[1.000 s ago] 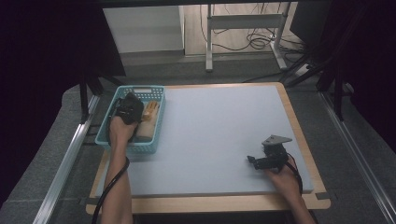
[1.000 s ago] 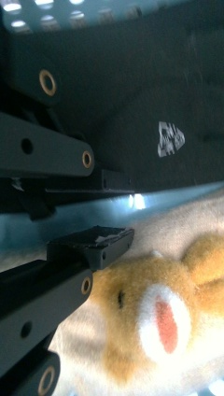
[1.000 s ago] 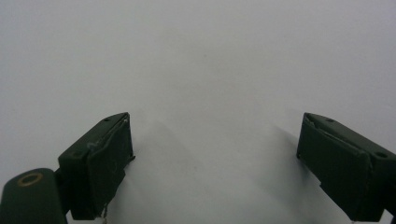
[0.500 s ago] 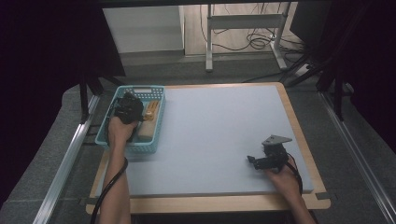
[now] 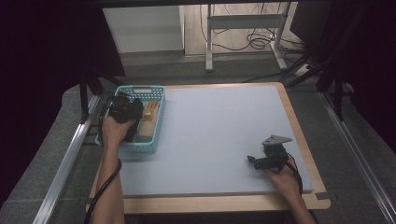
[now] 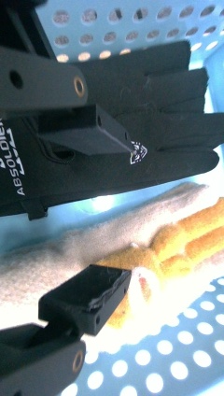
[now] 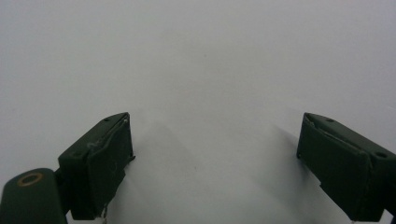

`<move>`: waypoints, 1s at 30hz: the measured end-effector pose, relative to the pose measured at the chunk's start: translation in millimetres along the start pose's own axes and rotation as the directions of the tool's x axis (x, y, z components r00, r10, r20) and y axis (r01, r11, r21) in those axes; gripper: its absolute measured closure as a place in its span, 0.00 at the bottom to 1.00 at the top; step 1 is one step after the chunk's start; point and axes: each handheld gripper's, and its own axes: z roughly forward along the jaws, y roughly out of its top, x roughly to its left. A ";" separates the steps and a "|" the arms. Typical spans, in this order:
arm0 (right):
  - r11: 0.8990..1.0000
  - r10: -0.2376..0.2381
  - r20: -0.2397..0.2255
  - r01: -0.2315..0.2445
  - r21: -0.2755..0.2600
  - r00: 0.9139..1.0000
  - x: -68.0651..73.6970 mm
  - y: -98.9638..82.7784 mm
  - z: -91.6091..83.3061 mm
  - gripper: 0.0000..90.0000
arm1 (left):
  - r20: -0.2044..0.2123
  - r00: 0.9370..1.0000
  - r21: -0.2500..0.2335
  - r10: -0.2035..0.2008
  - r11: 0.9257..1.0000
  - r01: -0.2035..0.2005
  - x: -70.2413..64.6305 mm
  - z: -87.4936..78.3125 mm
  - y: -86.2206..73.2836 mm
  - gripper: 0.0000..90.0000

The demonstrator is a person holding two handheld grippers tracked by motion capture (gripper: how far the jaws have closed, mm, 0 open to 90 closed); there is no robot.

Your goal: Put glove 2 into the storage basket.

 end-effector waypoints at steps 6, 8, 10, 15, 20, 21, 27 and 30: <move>1.000 0.000 0.000 0.000 0.000 1.000 0.0 0.0 0.0 0.11 | -0.022 1.000 -0.019 0.007 1.000 -0.007 4.4 -11.1 -3.8 0.27; 1.000 0.000 0.000 0.000 0.000 1.000 0.1 0.0 0.0 0.11 | -0.023 1.000 -0.030 0.003 1.000 -0.004 6.4 -14.7 -5.5 0.24; 1.000 0.000 0.000 0.000 0.000 1.000 0.1 0.0 0.0 0.11 | -0.023 1.000 -0.041 0.005 0.999 -0.006 8.4 -18.4 -7.4 0.22; 1.000 -0.001 0.001 0.001 0.000 1.000 0.1 0.0 0.0 0.11 | -0.012 1.000 -0.067 0.003 0.998 -0.004 11.7 -26.5 -12.0 0.17; 1.000 -0.001 0.001 0.001 0.000 1.000 0.1 0.0 0.0 0.11 | -0.007 1.000 -0.078 0.009 0.997 -0.009 10.7 -32.1 -15.2 0.13; 1.000 -0.001 0.001 0.001 0.000 1.000 0.1 0.0 0.0 0.11 | -0.005 1.000 -0.080 0.013 0.997 -0.013 10.5 -33.5 -15.7 0.13; 1.000 -0.001 0.001 0.001 0.000 1.000 0.1 0.0 0.0 0.11 | 0.021 1.000 -0.109 0.011 0.994 -0.009 9.4 -39.8 -17.6 0.10; 1.000 -0.001 0.001 0.001 0.000 1.000 0.1 0.0 0.0 0.11 | 0.024 1.000 -0.116 0.012 0.993 -0.009 7.1 -43.0 -18.4 0.09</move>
